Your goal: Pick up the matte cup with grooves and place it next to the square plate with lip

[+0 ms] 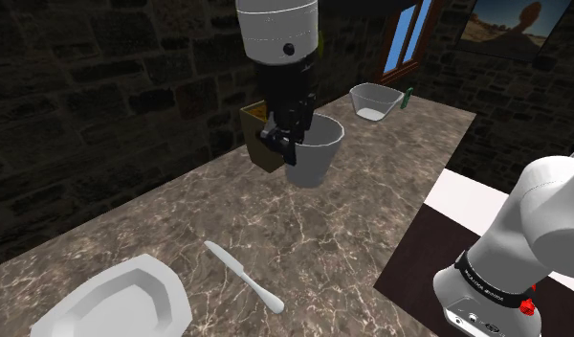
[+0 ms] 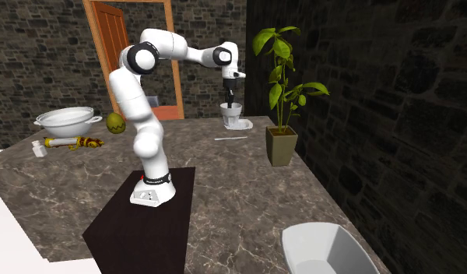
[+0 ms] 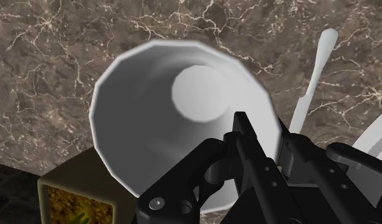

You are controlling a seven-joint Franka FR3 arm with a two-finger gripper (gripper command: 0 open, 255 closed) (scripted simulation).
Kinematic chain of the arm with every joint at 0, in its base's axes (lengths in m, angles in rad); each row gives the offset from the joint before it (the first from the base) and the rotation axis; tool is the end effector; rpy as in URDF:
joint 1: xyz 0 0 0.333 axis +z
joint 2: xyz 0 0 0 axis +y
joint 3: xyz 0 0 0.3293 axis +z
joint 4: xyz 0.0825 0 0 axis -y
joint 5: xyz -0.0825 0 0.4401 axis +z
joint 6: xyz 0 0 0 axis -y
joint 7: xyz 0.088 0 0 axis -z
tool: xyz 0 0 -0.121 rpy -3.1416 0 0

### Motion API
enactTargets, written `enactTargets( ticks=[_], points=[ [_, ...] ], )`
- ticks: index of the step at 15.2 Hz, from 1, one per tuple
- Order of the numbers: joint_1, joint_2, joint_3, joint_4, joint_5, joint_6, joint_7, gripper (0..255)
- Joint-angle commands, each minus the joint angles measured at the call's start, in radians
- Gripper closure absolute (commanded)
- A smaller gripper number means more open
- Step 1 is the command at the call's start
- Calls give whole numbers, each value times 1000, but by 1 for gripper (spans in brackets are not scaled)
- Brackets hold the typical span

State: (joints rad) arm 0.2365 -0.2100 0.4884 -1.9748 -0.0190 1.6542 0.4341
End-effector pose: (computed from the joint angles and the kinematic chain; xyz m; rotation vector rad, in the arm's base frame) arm 0.3955 0.3661 0.5249 2.9410 0.4113 -0.0738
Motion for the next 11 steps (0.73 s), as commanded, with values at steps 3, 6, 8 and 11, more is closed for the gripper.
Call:
enactTargets(
  ticks=[3, 6, 8, 11],
  points=[
    [34, 81, 70, 83, -14, -17, 115, 255],
    [65, 150, 121, 152, -34, -35, 205, 255],
    [91, 203, 153, 205, -55, -49, 267, 255],
    [139, 295, 195, 296, -98, -76, 362, 255]
  ],
)
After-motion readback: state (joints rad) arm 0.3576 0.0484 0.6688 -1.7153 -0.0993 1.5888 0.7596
